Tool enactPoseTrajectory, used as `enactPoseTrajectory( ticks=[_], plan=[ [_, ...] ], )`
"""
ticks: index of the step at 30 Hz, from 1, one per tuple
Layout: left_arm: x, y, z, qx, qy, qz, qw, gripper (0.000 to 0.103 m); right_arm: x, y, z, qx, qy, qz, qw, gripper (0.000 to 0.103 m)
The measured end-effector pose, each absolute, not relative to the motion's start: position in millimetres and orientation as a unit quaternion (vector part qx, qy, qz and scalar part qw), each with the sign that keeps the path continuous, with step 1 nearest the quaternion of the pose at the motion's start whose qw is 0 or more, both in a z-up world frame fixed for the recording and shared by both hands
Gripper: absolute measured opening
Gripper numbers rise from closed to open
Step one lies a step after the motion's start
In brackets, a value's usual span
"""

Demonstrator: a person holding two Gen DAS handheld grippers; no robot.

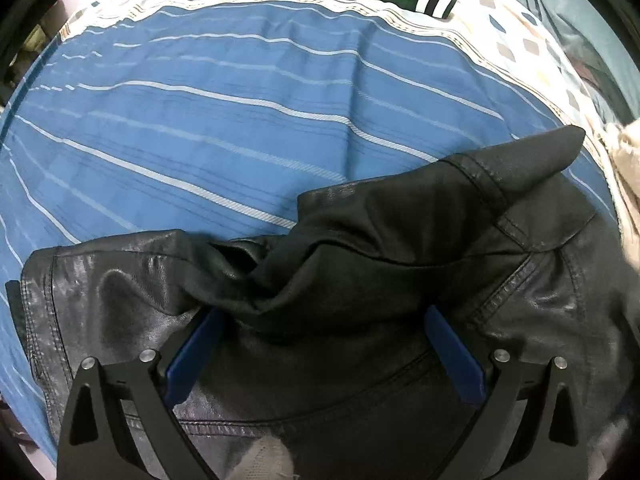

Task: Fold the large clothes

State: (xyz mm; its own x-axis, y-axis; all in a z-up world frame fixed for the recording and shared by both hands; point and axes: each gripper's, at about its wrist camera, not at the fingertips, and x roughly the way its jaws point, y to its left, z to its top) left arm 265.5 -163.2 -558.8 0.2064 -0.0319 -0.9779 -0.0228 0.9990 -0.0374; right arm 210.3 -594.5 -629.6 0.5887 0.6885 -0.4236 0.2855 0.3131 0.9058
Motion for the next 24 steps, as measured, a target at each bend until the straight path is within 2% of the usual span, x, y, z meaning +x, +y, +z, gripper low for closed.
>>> enactPoseTrajectory(
  ticks=[2, 5, 6, 9, 14, 18, 24],
  plan=[
    [262, -161, -558, -0.016, 0.628, 0.0, 0.778, 0.103, 221, -593, -655, 0.584, 0.453, 0.118, 0.663, 0.067],
    [261, -158, -556, -0.028, 0.628, 0.003, 0.777, 0.103, 228, -594, -673, 0.603, 0.455, 0.104, 0.647, 0.036],
    [260, -157, -556, -0.031, 0.627, 0.001, 0.778, 0.103, 227, -593, -668, 0.6, 0.452, 0.103, 0.652, 0.028],
    [253, -158, -551, -0.035, 0.623, -0.012, 0.781, 0.103, 220, -586, -636, 0.581, 0.442, 0.095, 0.677, 0.02],
    [258, -169, -551, -0.047, 0.627, -0.046, 0.777, 0.103, 213, -572, -574, 0.541, 0.423, 0.089, 0.721, 0.019],
    [255, -170, -552, -0.049, 0.622, -0.05, 0.78, 0.103, 221, -577, -573, 0.519, 0.443, 0.069, 0.728, 0.019],
    [227, -111, -515, -0.1, 0.612, 0.006, 0.785, 0.103, 242, -534, -512, 0.406, 0.471, 0.101, 0.776, 0.019]
  ],
)
